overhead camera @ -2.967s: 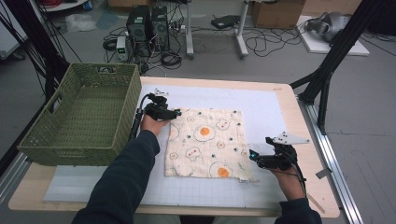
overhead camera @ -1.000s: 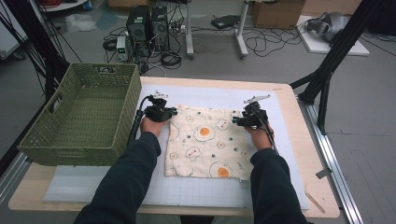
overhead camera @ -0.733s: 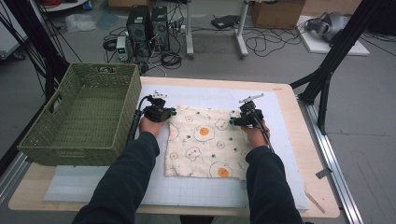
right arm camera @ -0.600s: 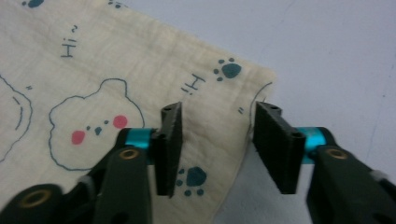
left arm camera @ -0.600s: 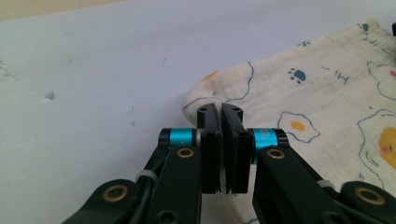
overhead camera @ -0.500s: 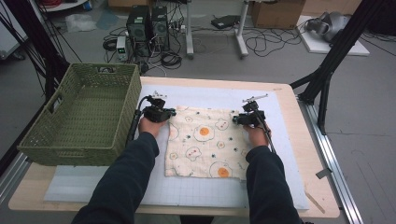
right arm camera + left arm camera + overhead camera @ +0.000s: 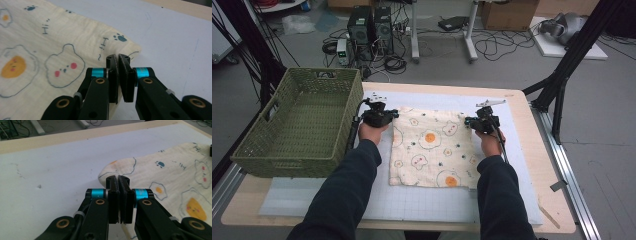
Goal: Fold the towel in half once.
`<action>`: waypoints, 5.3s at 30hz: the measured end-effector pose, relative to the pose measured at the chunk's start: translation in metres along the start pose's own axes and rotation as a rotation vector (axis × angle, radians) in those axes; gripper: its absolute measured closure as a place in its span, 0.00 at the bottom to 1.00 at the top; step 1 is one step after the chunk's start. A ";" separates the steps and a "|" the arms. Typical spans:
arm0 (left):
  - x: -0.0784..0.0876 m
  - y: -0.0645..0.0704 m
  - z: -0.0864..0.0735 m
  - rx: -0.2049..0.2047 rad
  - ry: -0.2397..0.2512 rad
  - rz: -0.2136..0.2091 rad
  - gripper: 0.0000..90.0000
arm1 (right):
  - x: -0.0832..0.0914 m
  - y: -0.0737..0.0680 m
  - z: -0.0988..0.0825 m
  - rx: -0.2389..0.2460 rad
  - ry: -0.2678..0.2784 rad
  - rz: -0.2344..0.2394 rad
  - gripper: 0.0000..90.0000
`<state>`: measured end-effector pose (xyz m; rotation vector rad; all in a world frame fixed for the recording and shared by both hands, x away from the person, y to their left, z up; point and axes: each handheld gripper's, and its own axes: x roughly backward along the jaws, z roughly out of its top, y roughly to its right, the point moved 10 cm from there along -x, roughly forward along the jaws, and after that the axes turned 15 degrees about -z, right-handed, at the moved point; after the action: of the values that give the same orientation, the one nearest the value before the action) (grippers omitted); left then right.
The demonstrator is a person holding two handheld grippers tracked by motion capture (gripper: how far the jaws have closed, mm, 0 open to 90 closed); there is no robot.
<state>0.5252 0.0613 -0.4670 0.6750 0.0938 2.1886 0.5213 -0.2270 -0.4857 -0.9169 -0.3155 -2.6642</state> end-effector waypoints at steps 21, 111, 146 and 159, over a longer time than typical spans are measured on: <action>0.032 0.062 -0.013 -0.081 0.018 -0.113 0.96 | 0.067 -0.023 -0.022 0.040 0.097 0.068 0.96; 0.062 0.112 -0.119 -0.200 -0.199 -0.207 0.93 | 0.132 -0.048 -0.122 0.165 -0.013 0.045 0.99; 0.070 0.082 -0.089 -0.064 -0.062 -0.106 0.57 | 0.139 -0.036 -0.098 0.122 0.054 0.027 0.61; 0.029 0.063 -0.074 -0.039 -0.138 -0.116 0.57 | 0.077 -0.022 -0.064 0.056 0.043 0.015 0.51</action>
<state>0.4300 0.0527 -0.4996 0.7776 0.0177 2.0221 0.4200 -0.2421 -0.4889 -0.8413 -0.3695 -2.6429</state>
